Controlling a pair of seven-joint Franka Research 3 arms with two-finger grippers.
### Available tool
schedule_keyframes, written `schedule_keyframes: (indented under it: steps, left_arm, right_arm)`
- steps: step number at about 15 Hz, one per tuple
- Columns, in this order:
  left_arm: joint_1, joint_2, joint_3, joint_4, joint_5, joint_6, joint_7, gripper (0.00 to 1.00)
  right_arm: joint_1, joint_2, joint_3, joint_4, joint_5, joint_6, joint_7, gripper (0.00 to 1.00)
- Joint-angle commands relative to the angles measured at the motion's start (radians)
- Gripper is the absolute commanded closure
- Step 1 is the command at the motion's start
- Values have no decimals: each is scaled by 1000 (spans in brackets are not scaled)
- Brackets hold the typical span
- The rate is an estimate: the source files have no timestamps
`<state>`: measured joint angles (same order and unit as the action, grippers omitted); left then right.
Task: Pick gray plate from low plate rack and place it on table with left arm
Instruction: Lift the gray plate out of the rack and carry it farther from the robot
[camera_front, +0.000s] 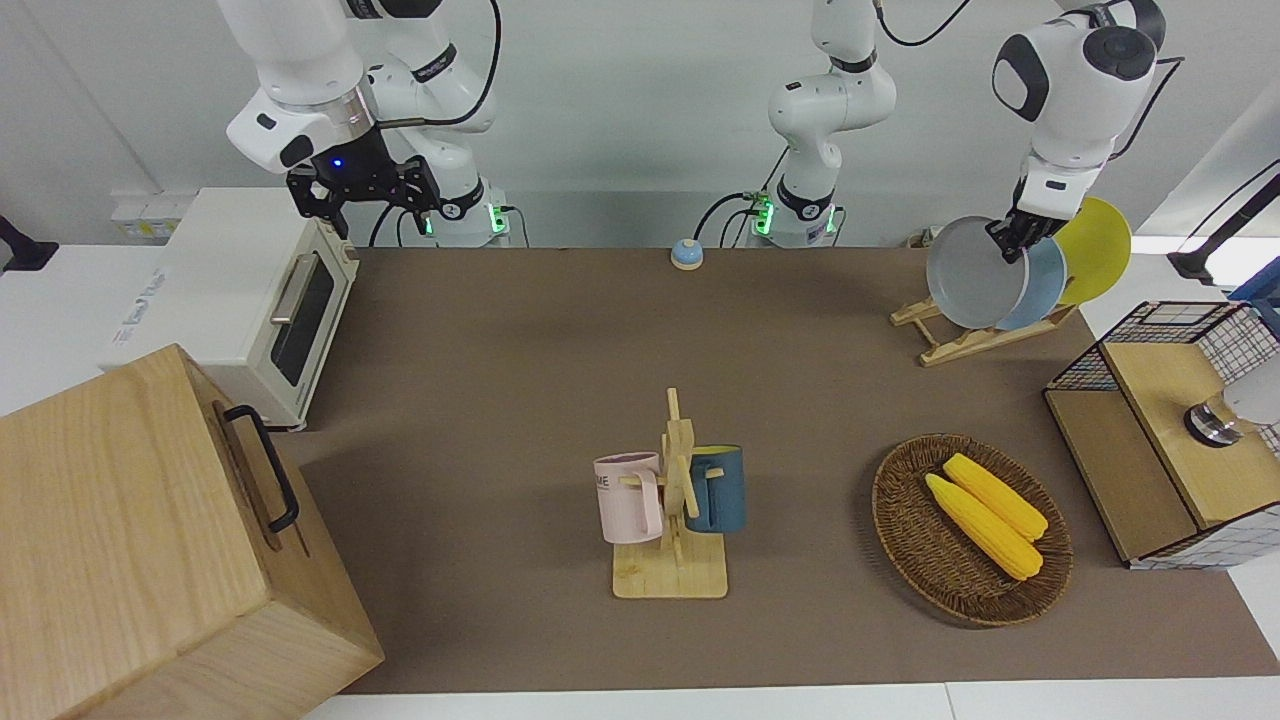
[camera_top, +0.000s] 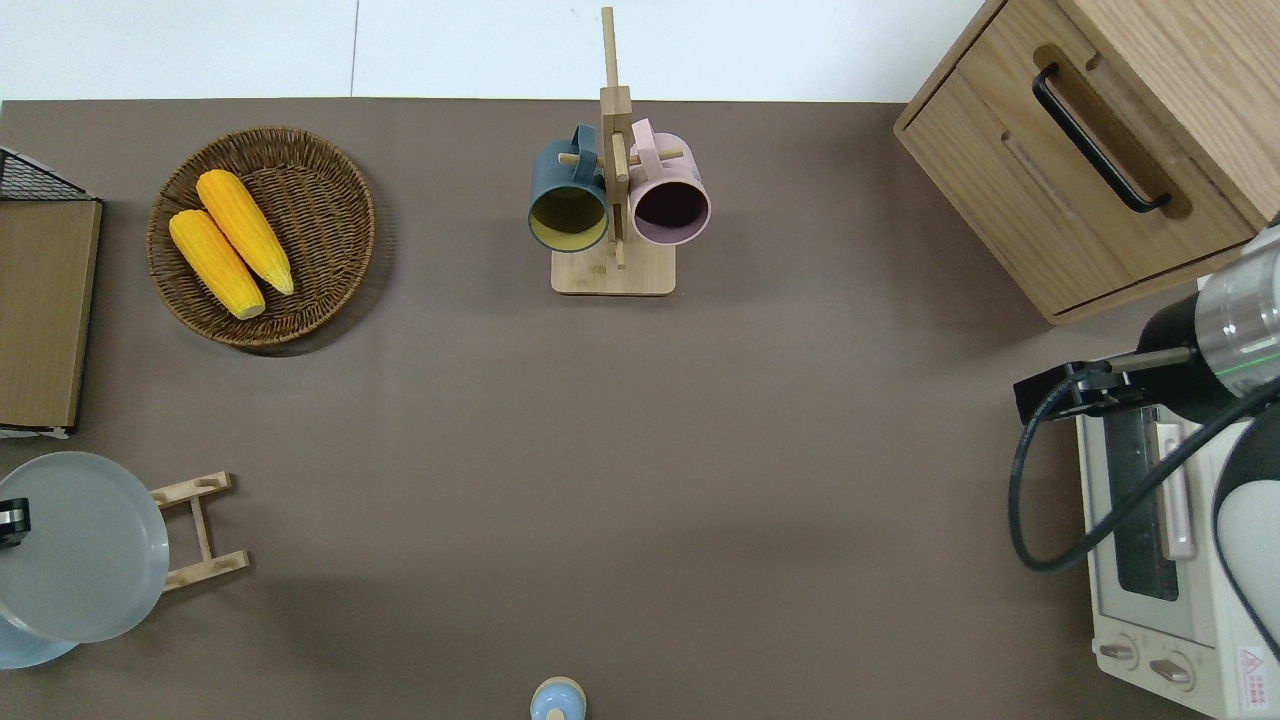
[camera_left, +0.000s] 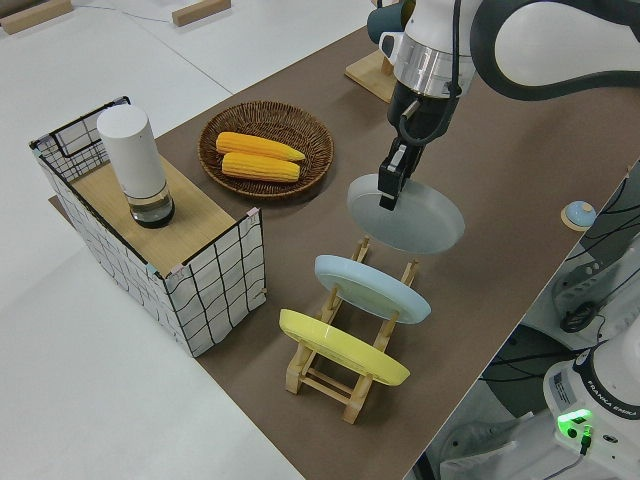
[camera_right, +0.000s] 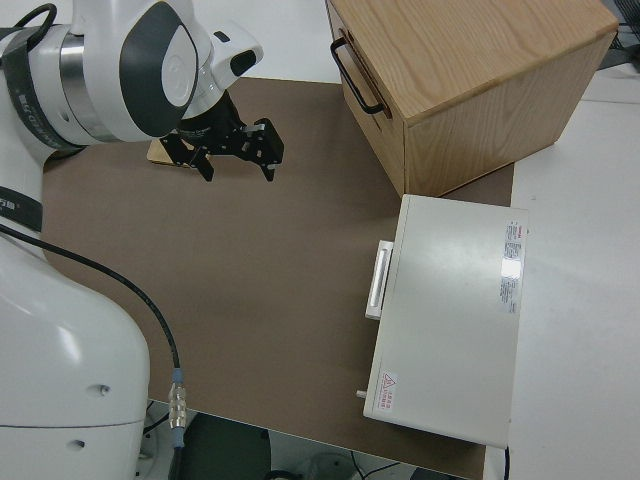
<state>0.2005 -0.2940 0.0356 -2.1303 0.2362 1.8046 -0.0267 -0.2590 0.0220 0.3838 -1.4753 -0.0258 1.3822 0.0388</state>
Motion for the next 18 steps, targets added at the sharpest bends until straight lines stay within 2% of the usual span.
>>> schedule_keyframes:
  steps: [1, 3, 5, 11, 18]
  left_arm:
    - [-21, 3, -5, 70, -57, -82, 16, 969]
    - [-32, 4, -5, 70, -66, -82, 16, 969]
    - [-35, 9, -5, 66, -121, -82, 22, 969]
    - [-36, 19, -2, 41, -372, -83, 166, 1000]
    - [-23, 93, 10, -13, -671, -122, 399, 1000]
  right_arm:
    - [-23, -2, 20, 7, -6, -11, 12, 17]
    - [-23, -2, 21, 7, -6, -11, 12, 17]
    - [-23, -2, 21, 6, -6, -11, 12, 17]
    - [-23, -2, 21, 7, -6, -12, 12, 17]
    - [-23, -2, 21, 7, -6, -11, 12, 17]
